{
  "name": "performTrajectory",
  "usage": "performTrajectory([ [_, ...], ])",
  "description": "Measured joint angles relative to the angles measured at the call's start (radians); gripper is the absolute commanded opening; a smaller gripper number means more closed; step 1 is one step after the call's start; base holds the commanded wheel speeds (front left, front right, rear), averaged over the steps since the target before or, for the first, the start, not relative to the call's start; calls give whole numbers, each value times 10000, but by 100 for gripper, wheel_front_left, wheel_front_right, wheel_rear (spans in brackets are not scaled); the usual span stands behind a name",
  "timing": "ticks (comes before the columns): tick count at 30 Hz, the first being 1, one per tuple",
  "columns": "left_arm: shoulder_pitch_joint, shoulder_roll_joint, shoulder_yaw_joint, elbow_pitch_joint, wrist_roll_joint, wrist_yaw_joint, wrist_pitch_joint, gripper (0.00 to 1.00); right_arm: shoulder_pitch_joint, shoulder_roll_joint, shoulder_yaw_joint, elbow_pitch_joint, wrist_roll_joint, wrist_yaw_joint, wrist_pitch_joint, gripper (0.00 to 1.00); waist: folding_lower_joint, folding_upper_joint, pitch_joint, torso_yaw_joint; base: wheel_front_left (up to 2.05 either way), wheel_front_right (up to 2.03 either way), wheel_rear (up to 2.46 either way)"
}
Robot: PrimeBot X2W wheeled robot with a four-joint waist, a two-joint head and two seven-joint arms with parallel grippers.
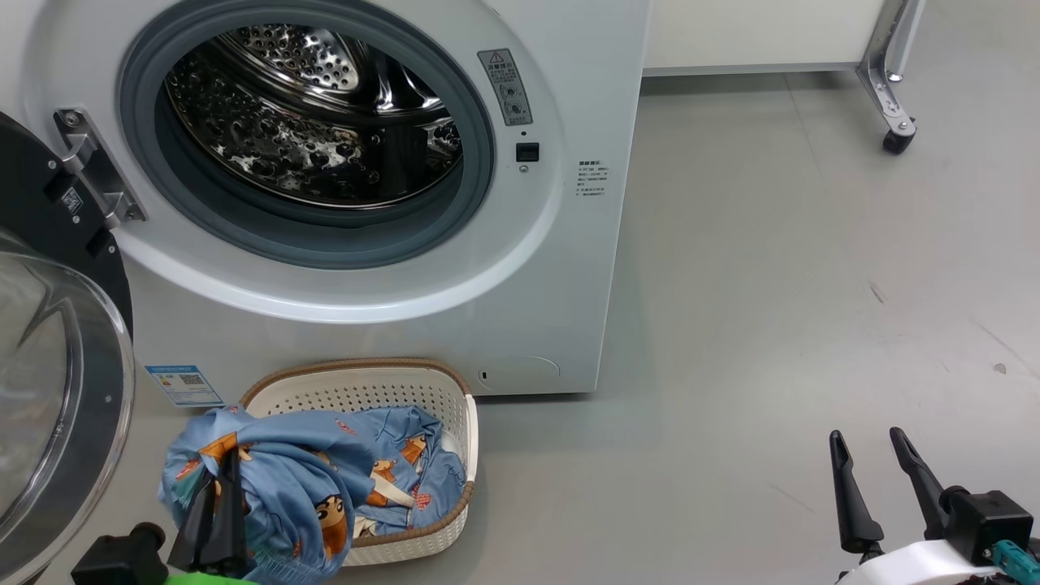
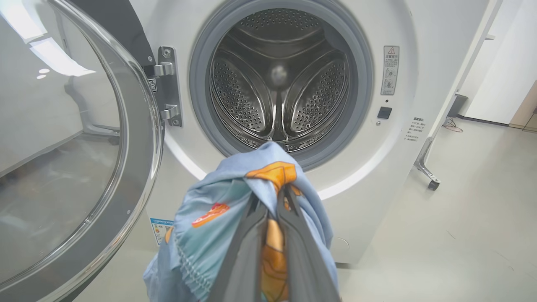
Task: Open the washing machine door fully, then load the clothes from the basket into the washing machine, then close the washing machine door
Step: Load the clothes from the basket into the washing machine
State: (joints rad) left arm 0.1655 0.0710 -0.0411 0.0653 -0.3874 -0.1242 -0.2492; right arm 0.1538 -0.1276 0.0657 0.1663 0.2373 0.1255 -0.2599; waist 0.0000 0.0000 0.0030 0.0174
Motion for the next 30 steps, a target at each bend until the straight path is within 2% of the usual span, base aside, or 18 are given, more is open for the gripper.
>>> performTrajectory([
  [17,83,25,19,-171,104,17,0,0,-78,207,378,-190,0,0,0,100,0,0,497,-531,0,0,0],
  [30,-557,305,188,-59,280,153,201,0,-551,506,654,-299,-36,0,0,100,0,0,1096,-1439,0,0,0],
])
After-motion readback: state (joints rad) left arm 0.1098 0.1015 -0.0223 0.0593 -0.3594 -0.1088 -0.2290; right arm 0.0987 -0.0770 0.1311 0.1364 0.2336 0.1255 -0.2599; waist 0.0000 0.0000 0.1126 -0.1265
